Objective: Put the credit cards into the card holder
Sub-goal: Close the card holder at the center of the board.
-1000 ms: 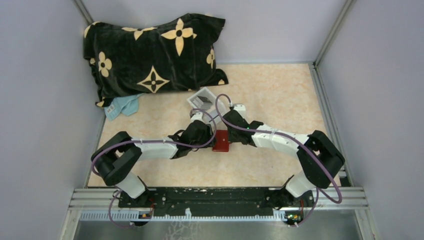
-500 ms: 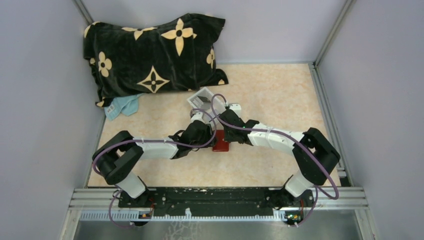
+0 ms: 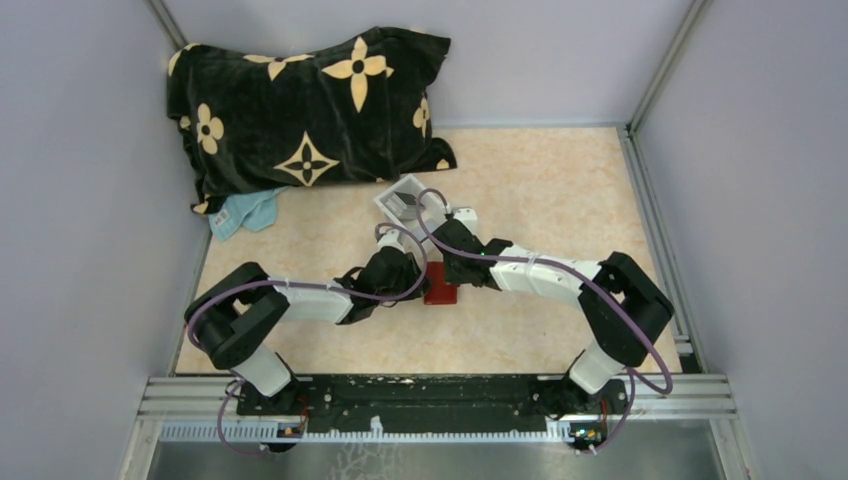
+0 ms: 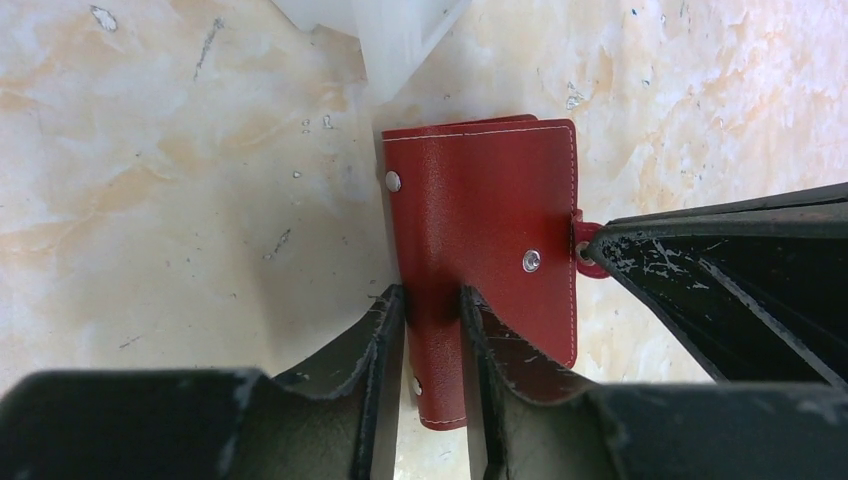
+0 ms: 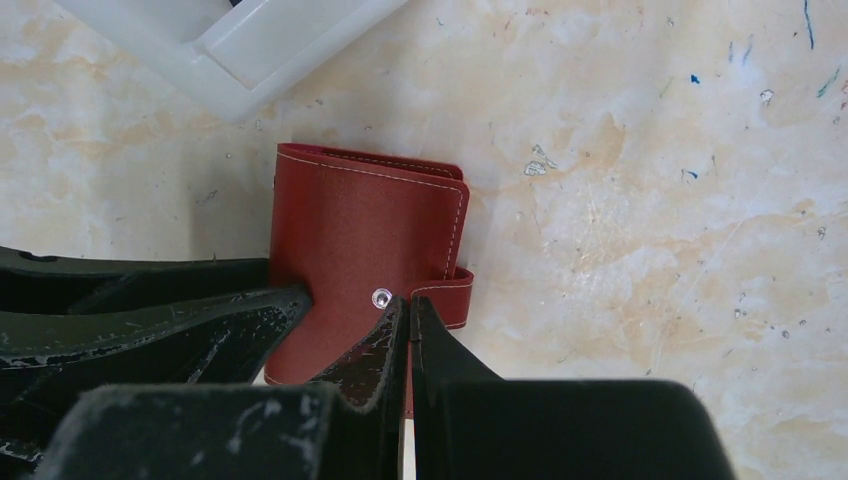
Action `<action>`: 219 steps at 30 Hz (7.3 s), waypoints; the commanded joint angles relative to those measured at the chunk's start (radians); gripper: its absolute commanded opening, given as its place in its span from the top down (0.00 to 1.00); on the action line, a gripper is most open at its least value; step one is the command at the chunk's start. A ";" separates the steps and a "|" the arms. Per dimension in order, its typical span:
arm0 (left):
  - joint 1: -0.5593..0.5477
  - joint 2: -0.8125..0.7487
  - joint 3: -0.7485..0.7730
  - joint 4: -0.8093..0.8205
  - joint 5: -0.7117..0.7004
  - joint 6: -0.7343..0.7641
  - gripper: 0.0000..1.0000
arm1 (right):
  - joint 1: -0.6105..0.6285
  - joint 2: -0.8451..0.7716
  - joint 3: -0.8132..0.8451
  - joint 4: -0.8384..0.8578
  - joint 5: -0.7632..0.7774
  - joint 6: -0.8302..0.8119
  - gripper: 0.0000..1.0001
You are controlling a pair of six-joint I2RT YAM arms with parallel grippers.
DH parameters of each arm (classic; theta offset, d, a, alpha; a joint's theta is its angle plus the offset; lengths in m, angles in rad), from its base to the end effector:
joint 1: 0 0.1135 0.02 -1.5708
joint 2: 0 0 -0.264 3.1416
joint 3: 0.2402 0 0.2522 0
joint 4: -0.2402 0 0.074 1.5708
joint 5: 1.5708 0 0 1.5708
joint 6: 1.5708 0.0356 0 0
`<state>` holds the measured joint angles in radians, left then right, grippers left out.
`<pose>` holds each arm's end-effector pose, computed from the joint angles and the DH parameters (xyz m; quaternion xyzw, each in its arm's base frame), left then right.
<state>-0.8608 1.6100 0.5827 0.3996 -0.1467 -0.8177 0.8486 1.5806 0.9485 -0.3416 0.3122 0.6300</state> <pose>0.1974 -0.2217 0.1345 -0.0141 0.8890 -0.2935 0.3512 0.2173 0.2301 0.1919 -0.0575 0.9435 0.0860 0.3148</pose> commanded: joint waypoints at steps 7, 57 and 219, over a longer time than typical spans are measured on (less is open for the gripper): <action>-0.001 0.030 -0.041 -0.006 0.059 -0.018 0.71 | 0.024 0.031 0.068 0.016 -0.002 -0.004 1.00; 0.000 0.037 -0.046 0.005 0.065 -0.017 0.72 | 0.072 0.036 0.029 -0.023 0.084 0.012 1.00; -0.020 -0.071 0.244 -0.266 0.161 0.018 0.74 | 0.222 0.267 -0.797 0.601 0.255 1.090 1.00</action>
<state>-0.8745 1.4654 0.8089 0.1497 -0.0757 -0.8093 1.0763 1.7069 0.2390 0.8574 0.7315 1.8187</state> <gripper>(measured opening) 0.309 0.003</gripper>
